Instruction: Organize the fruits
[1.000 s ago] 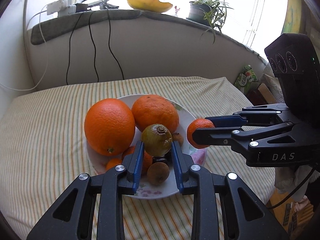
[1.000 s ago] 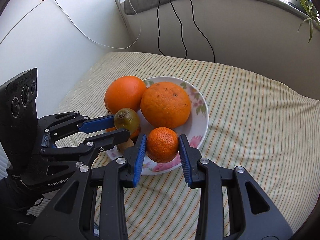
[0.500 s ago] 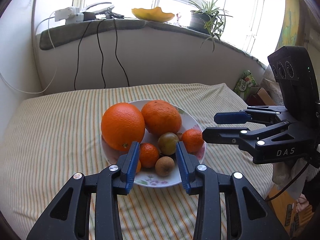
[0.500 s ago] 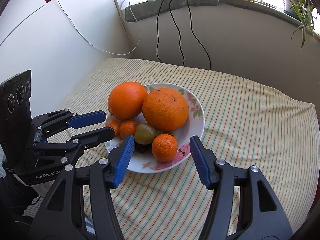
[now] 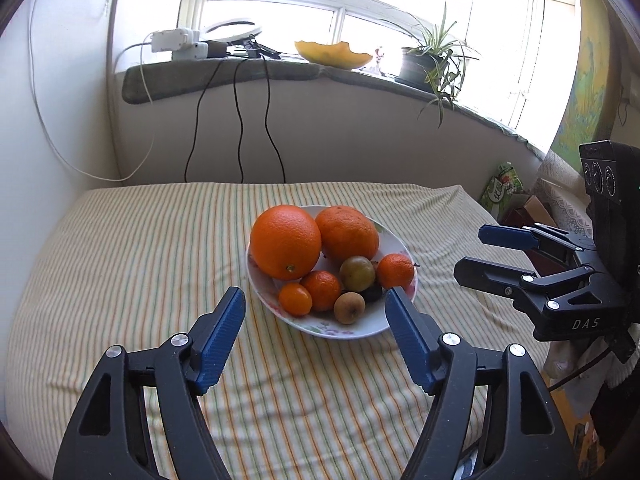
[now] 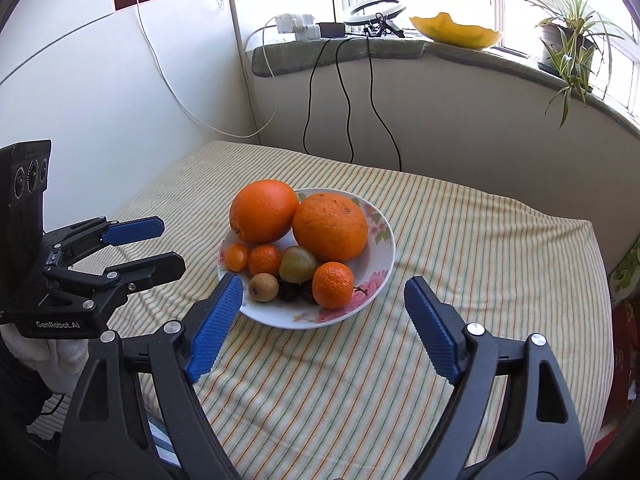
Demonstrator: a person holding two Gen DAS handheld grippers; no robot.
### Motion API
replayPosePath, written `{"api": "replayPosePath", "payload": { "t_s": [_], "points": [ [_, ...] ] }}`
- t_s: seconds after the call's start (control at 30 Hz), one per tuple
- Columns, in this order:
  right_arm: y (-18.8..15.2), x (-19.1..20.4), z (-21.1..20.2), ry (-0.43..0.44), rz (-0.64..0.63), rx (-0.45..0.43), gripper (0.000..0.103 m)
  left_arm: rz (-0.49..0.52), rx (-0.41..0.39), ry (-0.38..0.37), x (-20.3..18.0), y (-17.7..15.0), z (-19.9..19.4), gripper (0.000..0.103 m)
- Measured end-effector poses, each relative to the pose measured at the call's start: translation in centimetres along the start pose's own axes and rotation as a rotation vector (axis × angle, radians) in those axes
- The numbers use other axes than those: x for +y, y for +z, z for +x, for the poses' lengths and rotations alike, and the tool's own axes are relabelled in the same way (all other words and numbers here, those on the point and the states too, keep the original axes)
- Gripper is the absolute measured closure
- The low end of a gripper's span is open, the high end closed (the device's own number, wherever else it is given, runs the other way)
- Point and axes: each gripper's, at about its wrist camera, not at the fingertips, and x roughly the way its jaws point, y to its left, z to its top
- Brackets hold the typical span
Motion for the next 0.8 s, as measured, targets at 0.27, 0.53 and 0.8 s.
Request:
{"api": "replayPosePath", "payload": {
  "t_s": [0.27, 0.53, 0.8],
  "points": [
    [-1.4, -0.5, -2.0, -0.080, 0.027, -0.046, 0.007, -0.017, -0.016, 0.063, 0.4, -0.4, -0.9, 0.023],
    [-2.2, -0.2, -2.7, -0.129, 0.011, -0.070, 0.003, -0.028, -0.023, 0.102, 0.6, -0.8, -1.3, 0.023],
    [-2.0, 0.5, -2.6, -0.122, 0.000, -0.079, 0.002, -0.026, -0.028, 0.114, 0.7, -0.9, -1.6, 0.023]
  ]
}}
